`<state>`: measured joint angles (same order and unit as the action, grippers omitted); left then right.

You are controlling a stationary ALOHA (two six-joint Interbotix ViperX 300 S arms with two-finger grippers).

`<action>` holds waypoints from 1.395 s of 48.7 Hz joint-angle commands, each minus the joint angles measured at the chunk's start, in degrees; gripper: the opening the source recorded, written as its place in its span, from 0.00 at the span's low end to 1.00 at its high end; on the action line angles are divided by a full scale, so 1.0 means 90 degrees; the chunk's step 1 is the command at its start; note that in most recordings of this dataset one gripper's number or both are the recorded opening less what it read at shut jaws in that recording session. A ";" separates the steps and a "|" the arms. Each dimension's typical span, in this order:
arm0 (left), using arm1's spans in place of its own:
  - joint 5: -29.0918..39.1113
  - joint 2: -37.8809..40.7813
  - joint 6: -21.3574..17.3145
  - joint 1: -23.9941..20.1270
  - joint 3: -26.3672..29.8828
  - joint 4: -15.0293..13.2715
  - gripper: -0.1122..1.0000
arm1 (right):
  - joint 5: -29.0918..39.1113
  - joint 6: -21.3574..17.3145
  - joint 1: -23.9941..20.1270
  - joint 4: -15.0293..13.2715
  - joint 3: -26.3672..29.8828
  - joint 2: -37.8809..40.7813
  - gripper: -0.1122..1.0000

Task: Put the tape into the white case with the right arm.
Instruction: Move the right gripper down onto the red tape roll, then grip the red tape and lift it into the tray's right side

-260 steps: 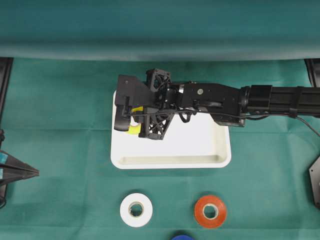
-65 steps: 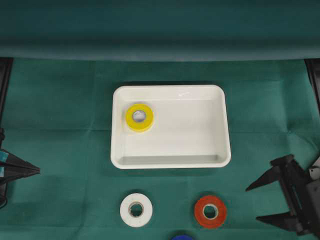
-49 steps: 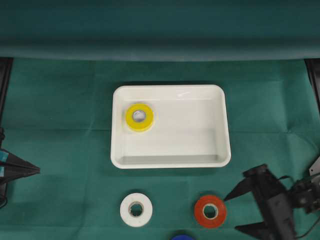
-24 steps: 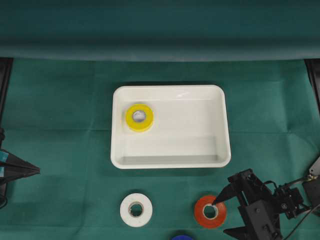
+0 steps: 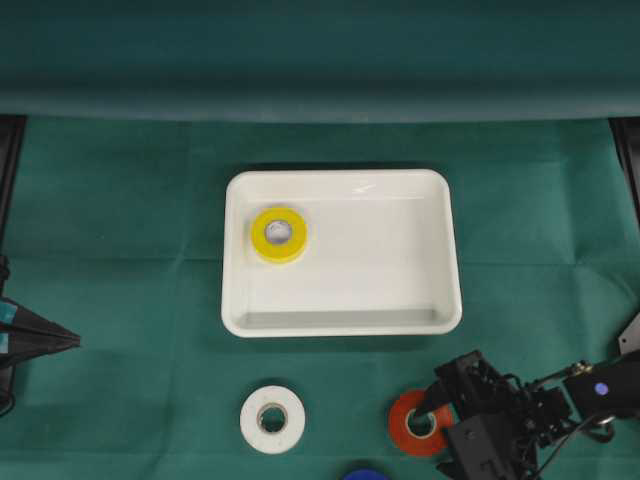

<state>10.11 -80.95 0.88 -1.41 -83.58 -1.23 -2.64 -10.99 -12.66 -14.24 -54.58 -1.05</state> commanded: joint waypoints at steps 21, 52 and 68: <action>-0.0049 0.0049 0.0000 -0.0020 0.0078 -0.0010 0.10 | -0.0029 -0.0010 -0.0020 -0.0010 0.0303 0.0166 0.67; -0.0059 0.0049 0.0000 -0.0020 0.0078 0.0000 0.10 | 0.0361 -0.0010 -0.0010 0.0000 0.0479 0.0156 0.13; -0.0059 0.0059 0.0000 -0.0020 0.0078 -0.0010 0.10 | 0.1191 -0.0020 -0.0049 0.0000 0.0654 -0.0518 0.12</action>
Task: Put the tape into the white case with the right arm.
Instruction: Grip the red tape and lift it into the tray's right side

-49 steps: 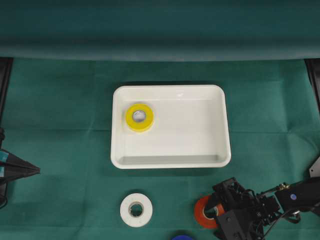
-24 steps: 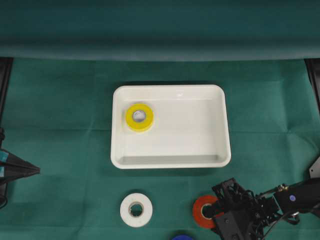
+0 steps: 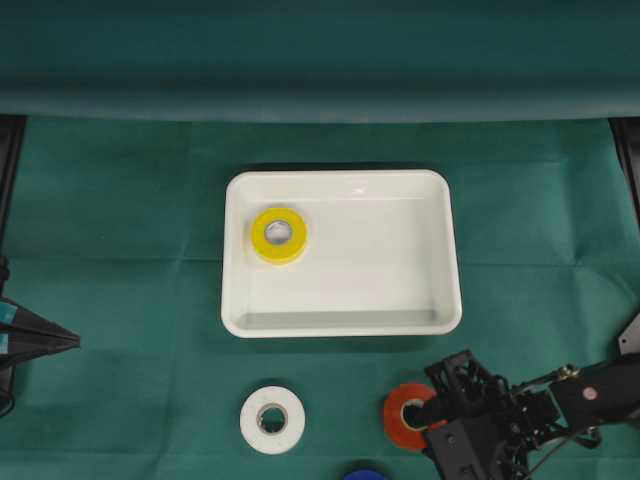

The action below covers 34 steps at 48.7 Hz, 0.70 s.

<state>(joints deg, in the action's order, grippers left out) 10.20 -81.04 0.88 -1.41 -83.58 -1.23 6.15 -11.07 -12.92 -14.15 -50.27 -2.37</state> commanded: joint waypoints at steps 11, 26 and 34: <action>-0.0059 0.0068 0.0000 -0.0020 0.0078 -0.0010 0.10 | 0.0781 -0.0020 -0.0049 -0.0020 0.0264 -0.0957 0.12; -0.0059 0.0059 0.0000 -0.0020 0.0078 -0.0010 0.10 | 0.0781 0.0000 0.0029 -0.0020 0.0244 -0.1006 0.12; -0.0059 0.0059 0.0000 -0.0039 0.0078 -0.0010 0.10 | 0.0771 0.0000 0.0342 -0.0020 0.0254 -0.1055 0.12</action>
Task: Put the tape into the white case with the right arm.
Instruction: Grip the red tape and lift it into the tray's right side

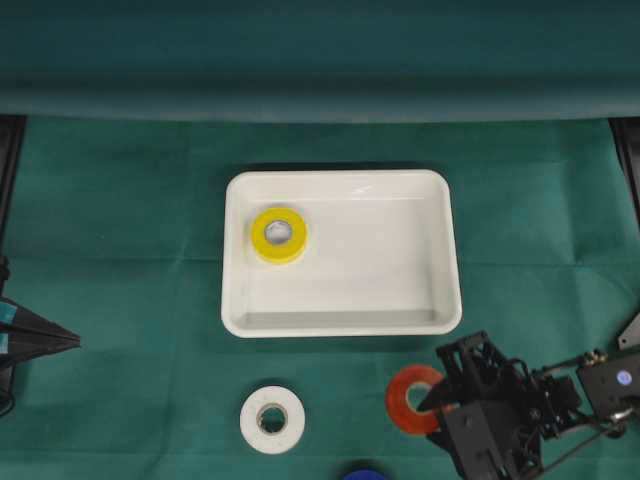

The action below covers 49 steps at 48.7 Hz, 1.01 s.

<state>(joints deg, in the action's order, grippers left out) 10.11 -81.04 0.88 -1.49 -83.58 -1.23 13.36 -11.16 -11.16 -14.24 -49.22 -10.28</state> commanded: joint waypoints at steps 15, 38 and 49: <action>-0.0059 0.0059 0.0000 -0.0049 0.0078 0.0000 0.10 | -0.0029 0.0039 0.1064 -0.0322 0.0146 -0.0234 0.12; -0.0049 0.0068 0.0000 -0.0049 0.0078 0.0000 0.10 | -0.0459 -0.0020 0.2051 -0.0947 0.0078 -0.0234 0.12; -0.0068 0.0059 0.0000 -0.0049 0.0068 -0.0010 0.10 | -0.0645 -0.0029 0.2080 -0.0947 -0.0098 -0.0234 0.12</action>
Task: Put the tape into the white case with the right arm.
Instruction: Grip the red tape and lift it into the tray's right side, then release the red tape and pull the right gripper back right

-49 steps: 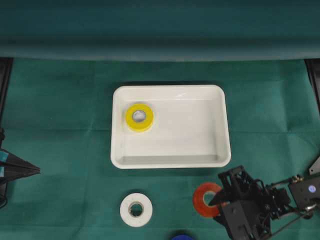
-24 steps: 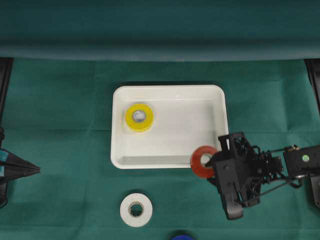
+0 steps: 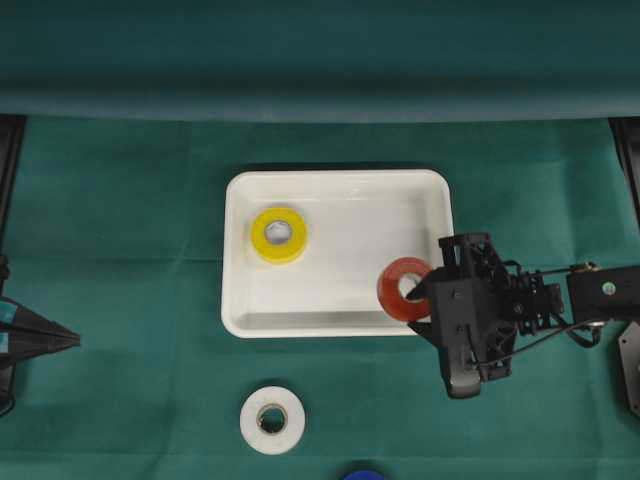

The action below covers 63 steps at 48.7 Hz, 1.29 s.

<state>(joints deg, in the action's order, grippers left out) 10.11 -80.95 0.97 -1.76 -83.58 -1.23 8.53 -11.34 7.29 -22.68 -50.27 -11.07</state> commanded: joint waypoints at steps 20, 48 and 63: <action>-0.0127 0.0049 -0.0010 -0.0020 0.0020 -0.0010 0.10 | -0.0176 0.0000 0.0029 -0.0010 -0.0146 -0.0146 0.81; -0.0127 0.0049 -0.0010 -0.0020 0.0029 -0.0010 0.10 | -0.0176 -0.0273 0.0029 -0.0010 -0.1074 -0.1260 0.79; -0.0127 0.0049 -0.0010 -0.0039 0.0029 -0.0010 0.10 | -0.0137 -0.0771 0.0029 -0.0010 -0.1885 -0.2539 0.79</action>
<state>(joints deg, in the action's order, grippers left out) 9.58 -81.04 0.88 -1.85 -84.02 -1.23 7.47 -17.93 7.47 -22.68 -66.80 -32.17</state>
